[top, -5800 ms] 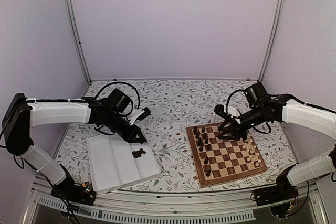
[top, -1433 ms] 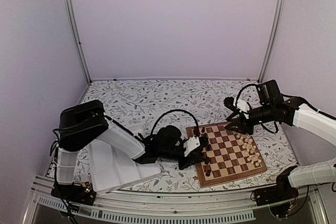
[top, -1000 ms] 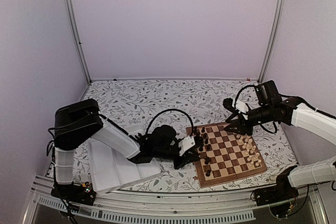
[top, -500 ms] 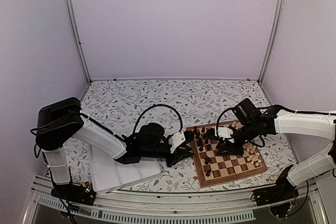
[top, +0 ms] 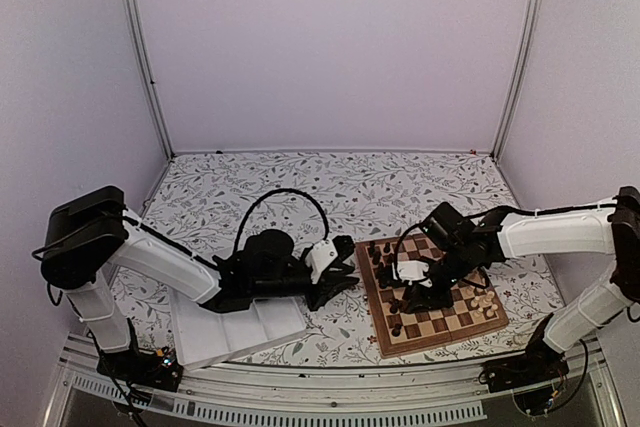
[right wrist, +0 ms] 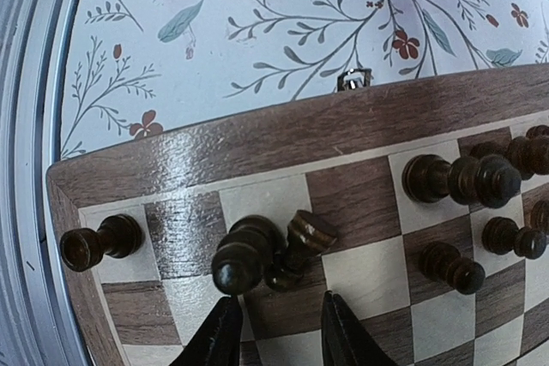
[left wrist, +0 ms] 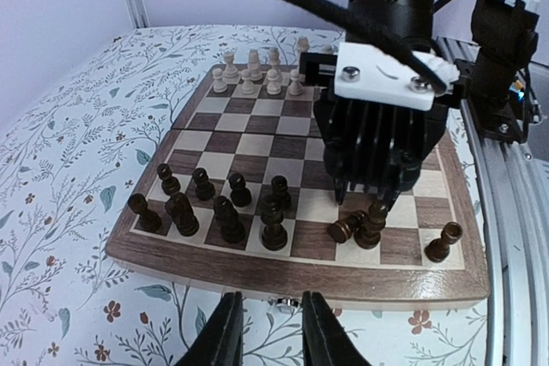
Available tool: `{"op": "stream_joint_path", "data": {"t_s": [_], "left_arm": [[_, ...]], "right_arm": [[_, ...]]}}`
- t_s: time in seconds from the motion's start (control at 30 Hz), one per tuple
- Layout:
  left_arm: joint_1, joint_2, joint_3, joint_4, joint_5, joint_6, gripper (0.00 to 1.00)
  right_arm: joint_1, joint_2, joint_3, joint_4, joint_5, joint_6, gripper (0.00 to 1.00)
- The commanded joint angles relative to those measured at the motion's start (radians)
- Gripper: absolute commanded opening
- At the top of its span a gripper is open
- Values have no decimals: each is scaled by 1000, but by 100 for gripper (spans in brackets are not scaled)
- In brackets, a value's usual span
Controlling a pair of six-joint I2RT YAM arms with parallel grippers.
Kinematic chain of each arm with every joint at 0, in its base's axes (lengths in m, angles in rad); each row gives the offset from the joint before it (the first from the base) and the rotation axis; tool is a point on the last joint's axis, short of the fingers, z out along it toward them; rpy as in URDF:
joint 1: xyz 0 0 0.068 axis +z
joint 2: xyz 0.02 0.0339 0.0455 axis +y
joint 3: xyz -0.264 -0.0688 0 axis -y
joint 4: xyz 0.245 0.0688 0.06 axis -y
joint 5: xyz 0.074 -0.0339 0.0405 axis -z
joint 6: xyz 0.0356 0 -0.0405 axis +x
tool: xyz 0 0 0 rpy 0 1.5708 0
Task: Set up the chess pieces on the board
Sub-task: Pick up the chess piece from the chessboard.
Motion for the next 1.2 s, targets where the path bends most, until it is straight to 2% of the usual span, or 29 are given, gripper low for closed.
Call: {"op": "stream_joint_path", "data": {"t_s": [0.0,0.27,0.47,0.87,1.17], "left_arm": [[10,-17,-15,21,-18,-10,27],[10,-15,-26,28,-24,-16,27],[10,-11,-27,32,-18,-17,27],[10,-9,-18,23,-4,-14,27],[10,-16,-14,9,-3,-12,28]], "right_arm": [[29,36,47,22,8,8,35],[37,85,70,29,18,21,34],[38,100,73,33,36,29,26],[36,46,59,28,63,30,12],[0,-8,77,-24,82,16,10]]}}
